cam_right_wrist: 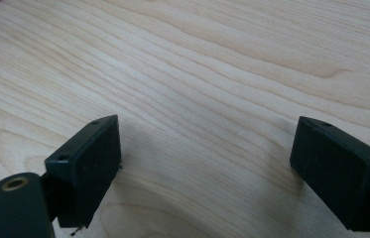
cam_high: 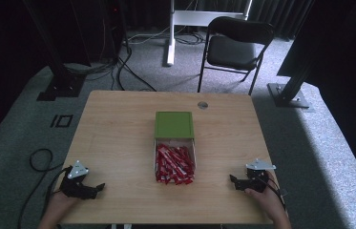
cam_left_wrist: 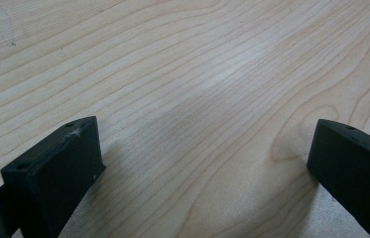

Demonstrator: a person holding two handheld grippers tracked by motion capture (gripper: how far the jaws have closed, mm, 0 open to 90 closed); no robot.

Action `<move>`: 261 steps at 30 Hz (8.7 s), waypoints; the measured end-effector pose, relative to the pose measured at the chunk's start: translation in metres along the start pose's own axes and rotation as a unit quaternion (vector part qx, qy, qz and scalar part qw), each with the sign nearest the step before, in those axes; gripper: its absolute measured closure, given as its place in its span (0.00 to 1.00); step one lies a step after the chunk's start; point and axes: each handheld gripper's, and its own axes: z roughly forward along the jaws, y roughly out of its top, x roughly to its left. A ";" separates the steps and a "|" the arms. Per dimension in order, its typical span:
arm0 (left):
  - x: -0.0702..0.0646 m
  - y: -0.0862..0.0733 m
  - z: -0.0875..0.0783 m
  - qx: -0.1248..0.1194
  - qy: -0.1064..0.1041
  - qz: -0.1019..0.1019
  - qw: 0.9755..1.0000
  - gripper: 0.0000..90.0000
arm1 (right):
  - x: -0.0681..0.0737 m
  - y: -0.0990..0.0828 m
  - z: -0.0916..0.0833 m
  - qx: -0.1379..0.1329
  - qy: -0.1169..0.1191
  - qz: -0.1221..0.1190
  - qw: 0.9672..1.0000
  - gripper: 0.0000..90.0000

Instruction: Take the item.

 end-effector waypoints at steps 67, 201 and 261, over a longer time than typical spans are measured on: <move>0.000 0.000 0.000 0.000 0.000 0.000 1.000 0.02 | 0.068 0.112 -0.050 -0.132 0.060 -0.041 0.989 0.17; 0.000 0.000 0.000 -0.001 -0.001 -0.001 1.000 0.02 | 0.134 0.157 -0.031 -0.168 0.048 0.006 0.985 0.89; 0.000 0.000 0.000 -0.001 -0.001 -0.001 1.000 0.02 | 0.101 0.106 0.108 -0.088 -0.052 0.205 0.973 0.87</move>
